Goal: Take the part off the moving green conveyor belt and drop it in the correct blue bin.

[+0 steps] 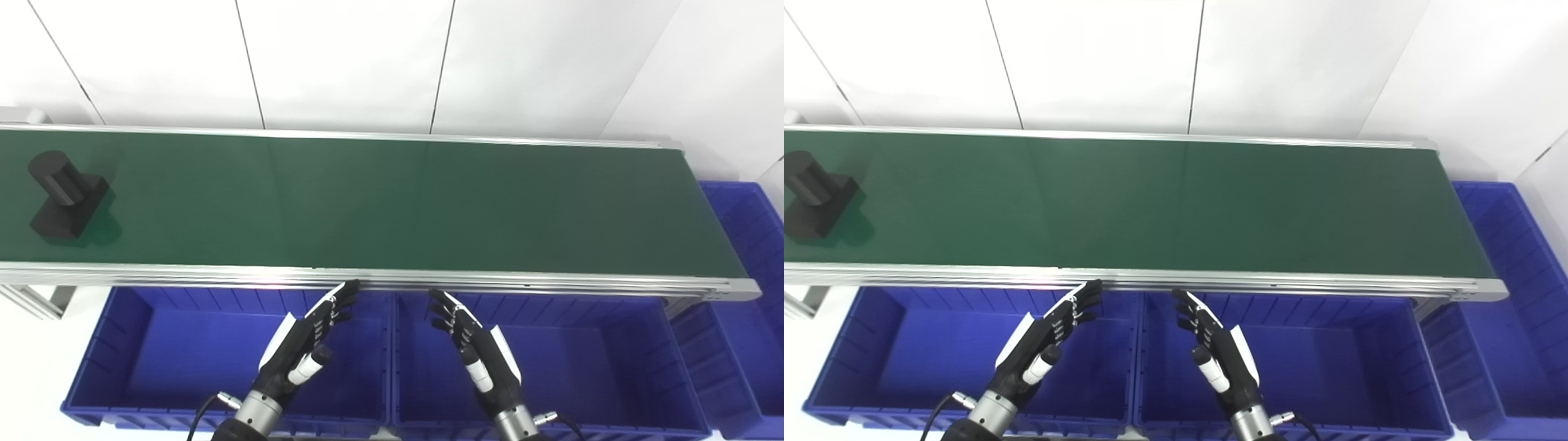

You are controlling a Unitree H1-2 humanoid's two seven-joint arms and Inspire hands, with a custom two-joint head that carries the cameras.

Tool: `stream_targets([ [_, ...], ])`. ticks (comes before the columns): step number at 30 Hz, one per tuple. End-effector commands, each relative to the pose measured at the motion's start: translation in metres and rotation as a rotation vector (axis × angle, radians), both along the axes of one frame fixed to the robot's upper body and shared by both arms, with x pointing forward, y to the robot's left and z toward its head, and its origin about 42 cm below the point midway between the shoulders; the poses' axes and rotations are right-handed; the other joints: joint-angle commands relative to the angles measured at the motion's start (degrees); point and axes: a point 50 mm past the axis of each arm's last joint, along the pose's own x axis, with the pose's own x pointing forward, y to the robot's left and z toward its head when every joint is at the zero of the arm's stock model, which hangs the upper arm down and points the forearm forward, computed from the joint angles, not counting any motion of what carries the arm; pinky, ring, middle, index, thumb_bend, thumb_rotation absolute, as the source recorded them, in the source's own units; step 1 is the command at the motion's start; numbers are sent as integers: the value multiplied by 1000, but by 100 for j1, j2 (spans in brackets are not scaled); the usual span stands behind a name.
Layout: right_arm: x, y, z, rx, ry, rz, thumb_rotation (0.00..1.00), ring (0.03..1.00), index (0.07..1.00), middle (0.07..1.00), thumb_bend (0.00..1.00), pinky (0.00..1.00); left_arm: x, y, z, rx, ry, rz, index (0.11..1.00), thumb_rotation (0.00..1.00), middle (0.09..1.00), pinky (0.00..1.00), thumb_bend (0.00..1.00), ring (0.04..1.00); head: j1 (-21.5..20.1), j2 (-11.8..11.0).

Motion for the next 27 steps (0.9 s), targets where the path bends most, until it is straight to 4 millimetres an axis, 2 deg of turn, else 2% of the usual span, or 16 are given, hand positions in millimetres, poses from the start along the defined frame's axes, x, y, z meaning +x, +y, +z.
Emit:
stream_targets([
  [1, 6, 4, 12, 27, -74, 2, 963, 912, 882, 938, 952, 853, 4, -1, 10, -22, -64, -2, 910, 959, 935, 871, 1000, 918, 3, -8],
  [16, 8, 5, 13, 22, -80, 6, 956, 913, 886, 938, 976, 855, 7, 1, 14, -19, -83, 6, 900, 973, 923, 845, 1000, 901, -162, 54],
  [27, 8, 6, 14, 25, -82, 6, 955, 915, 886, 941, 967, 865, 8, 3, 13, -30, -75, 4, 902, 959, 927, 867, 1000, 911, -143, 57],
])
